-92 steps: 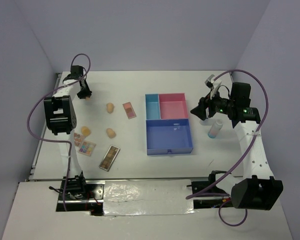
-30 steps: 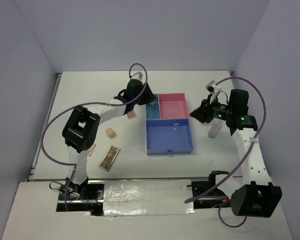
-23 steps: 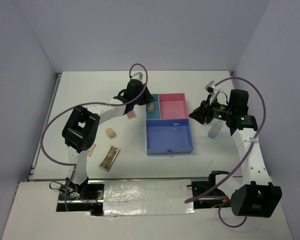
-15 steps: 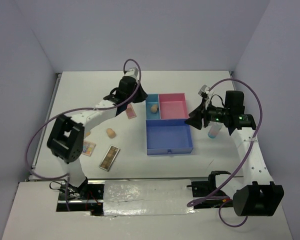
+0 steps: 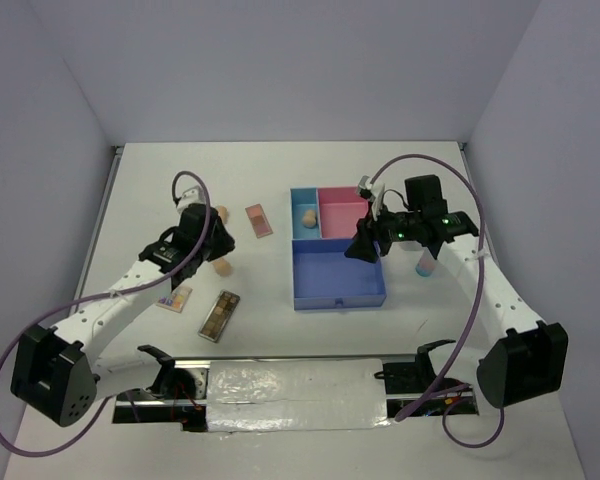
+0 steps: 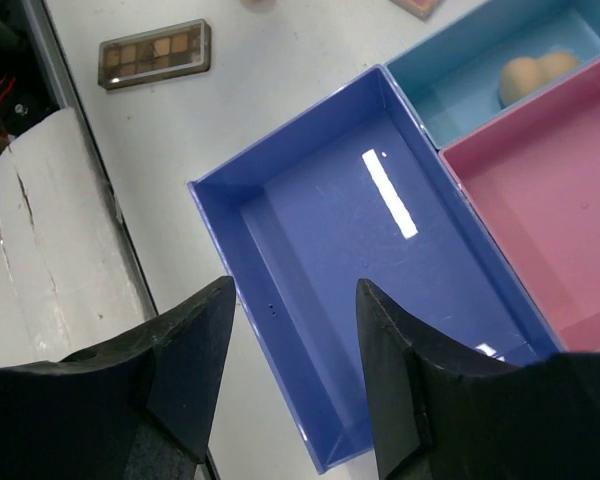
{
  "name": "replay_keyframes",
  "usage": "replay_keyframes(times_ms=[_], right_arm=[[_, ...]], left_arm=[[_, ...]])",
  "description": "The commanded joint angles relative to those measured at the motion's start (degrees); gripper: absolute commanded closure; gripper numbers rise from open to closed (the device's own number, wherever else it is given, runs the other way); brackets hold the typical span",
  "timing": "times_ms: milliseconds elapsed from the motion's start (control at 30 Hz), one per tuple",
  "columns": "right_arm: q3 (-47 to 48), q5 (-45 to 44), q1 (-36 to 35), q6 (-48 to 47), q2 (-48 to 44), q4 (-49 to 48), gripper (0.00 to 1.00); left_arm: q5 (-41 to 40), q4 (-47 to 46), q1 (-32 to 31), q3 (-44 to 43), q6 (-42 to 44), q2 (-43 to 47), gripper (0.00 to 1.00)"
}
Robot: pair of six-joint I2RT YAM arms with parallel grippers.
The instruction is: Organize the makeup
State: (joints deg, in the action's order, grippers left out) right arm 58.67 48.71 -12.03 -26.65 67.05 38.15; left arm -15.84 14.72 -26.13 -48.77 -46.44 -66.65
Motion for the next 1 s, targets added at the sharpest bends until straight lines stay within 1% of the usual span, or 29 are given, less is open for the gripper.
replay_keyframes(times_ms=[0, 33, 67, 100, 133, 167, 200, 267, 333, 367, 500, 833, 967], right_arm=[[3.99, -5.37, -2.55, 5.2, 2.03, -3.61, 0.41], [4.17, -6.94, -3.43, 7.04, 3.08, -4.22, 0.46], [4.51, -7.48, -3.96, 7.66, 3.53, -4.49, 0.49], [4.61, -7.92, -4.49, 8.19, 3.88, -4.66, 0.51], [4.69, -8.45, -4.93, 8.63, 4.32, -5.19, 0.56], [4.69, -9.5, -5.8, 9.42, 4.5, -5.45, 0.56], [4.61, -10.12, -6.16, 9.78, 4.58, -5.72, 0.57], [4.61, -11.35, -6.6, 10.48, 4.85, -6.25, 0.57], [4.69, -11.79, -6.95, 10.83, 5.02, -6.51, 0.56], [4.78, -12.06, -6.95, 10.92, 5.11, -6.51, 0.56], [4.87, -12.41, -7.04, 10.92, 4.85, -6.51, 0.55], [3.81, -12.94, -6.95, 10.75, 3.88, -6.95, 0.54], [3.99, -13.02, -6.86, 10.66, 4.06, -7.04, 0.53]], left_arm=[[-4.2, 9.71, 1.34, 3.06, -8.31, 1.88, 0.58], [-4.29, 10.15, 1.52, 4.72, -9.63, 2.14, 0.61], [-4.47, 10.24, 1.52, 5.35, -10.34, 2.32, 0.62], [-4.47, 10.15, 1.61, 6.49, -10.69, 2.4, 0.62], [-4.73, 10.07, 1.61, 6.93, -11.22, 2.23, 0.61], [-5.17, 10.41, 1.7, 7.2, -12.27, 1.97, 0.61], [-5.43, 10.68, 1.7, 7.29, -12.54, 0.83, 0.6], [-6.13, 12.25, 1.78, 6.94, -13.85, -1.01, 0.54], [-7.37, 13.14, 1.78, 5.97, -14.47, -4.96, 0.49], [-7.63, 13.66, 1.87, 5.62, -14.73, -7.85, 0.49], [-6.49, 11.48, 1.96, 3.43, -14.04, -12.0, 0.49], [-5.79, 8.05, 2.05, -0.44, -11.05, -14.29, 0.46], [-5.0, 6.46, 2.4, -1.06, -10.43, -17.63, 0.47]])
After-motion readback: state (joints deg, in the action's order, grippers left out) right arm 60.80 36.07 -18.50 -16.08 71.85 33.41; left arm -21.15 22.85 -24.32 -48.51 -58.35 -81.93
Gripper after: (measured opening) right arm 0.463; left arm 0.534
